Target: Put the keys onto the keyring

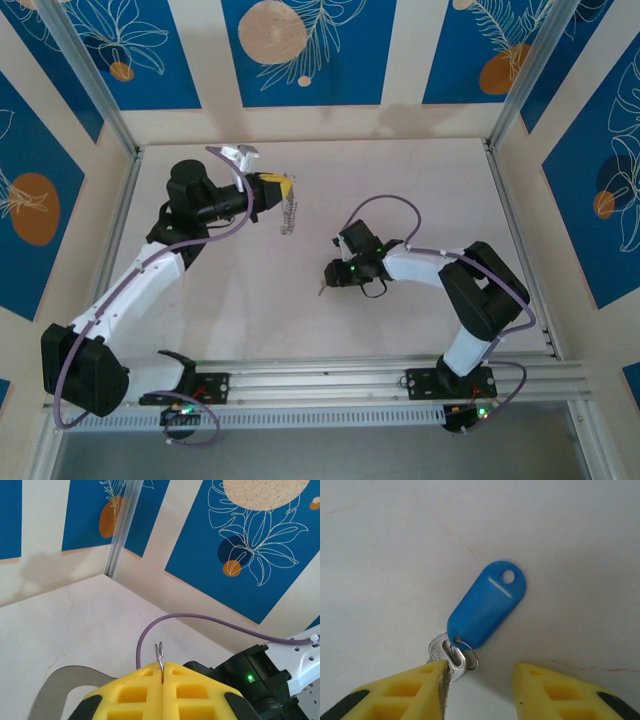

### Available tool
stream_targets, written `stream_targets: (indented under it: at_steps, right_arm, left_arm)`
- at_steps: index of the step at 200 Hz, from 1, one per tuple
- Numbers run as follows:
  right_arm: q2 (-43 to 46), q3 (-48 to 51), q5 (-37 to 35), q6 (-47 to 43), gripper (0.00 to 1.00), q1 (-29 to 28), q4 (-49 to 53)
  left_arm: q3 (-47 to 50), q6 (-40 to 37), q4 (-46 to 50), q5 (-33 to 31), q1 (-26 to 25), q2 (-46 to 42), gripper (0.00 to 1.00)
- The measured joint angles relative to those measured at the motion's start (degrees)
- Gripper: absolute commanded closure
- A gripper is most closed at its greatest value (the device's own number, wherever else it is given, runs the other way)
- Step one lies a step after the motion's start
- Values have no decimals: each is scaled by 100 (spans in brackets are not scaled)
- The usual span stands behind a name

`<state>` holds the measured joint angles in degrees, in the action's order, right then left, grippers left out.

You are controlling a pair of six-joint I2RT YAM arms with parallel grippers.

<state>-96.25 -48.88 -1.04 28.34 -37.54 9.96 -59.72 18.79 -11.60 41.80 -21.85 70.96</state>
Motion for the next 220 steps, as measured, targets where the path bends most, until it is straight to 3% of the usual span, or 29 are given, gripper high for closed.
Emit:
stream_targets:
  at_steps: [61,101,197,220]
  right_arm:
    - [-179,-195,-94,-140,63,-271,13]
    - [-234,-254,-243,-144,69,-372,33]
    - [-234,-256,-302,-129,98,-376,105]
    - [-227,-273,-297,-120,100,-376,103]
  left_arm:
    - [0,-136,37,-61,-37,7,100]
    - [0,-138,39,-61,-37,7,100]
    - [0,-140,55,-59,-37,4,100]
    - [0,-142,55,-59,-37,4,100]
